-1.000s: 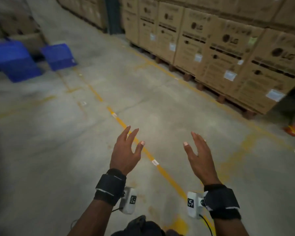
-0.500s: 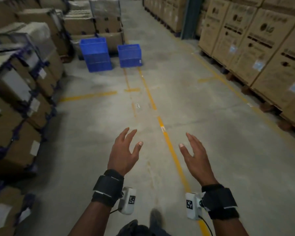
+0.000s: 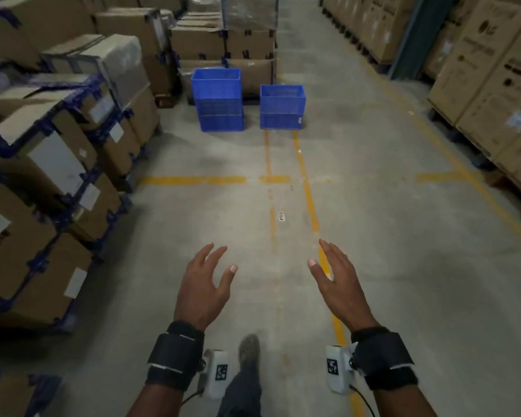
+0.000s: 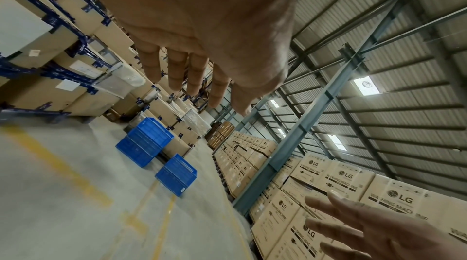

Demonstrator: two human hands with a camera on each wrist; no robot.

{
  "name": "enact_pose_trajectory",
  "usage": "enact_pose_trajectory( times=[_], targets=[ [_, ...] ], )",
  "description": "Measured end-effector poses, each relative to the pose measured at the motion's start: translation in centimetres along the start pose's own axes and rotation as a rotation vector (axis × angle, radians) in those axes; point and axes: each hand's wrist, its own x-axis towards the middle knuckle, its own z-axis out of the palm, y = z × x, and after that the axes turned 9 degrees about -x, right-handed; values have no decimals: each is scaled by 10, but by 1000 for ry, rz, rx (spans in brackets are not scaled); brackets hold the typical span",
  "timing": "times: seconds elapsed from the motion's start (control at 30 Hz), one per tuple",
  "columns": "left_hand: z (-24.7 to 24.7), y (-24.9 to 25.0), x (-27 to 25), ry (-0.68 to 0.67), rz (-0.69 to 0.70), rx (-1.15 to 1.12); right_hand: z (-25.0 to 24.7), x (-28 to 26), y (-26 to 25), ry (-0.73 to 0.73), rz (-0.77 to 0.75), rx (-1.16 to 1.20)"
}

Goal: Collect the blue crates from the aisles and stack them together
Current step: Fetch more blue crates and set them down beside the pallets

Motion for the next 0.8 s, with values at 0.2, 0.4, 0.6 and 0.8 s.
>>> enact_pose_trajectory(
  times=[0.2, 0.4, 0.6, 0.8],
  targets=[
    [34, -9, 207, -19, 49, -18, -1, 187, -16, 33, 25, -3],
    [86, 11, 389, -141, 123, -6, -30, 334, -13, 135, 126, -22],
    [164, -2, 575, -200, 157, 38, -33, 535, 21, 134, 139, -67],
    [210, -8, 741, -165, 44, 16, -53, 746, 20, 60, 117, -71]
  ],
)
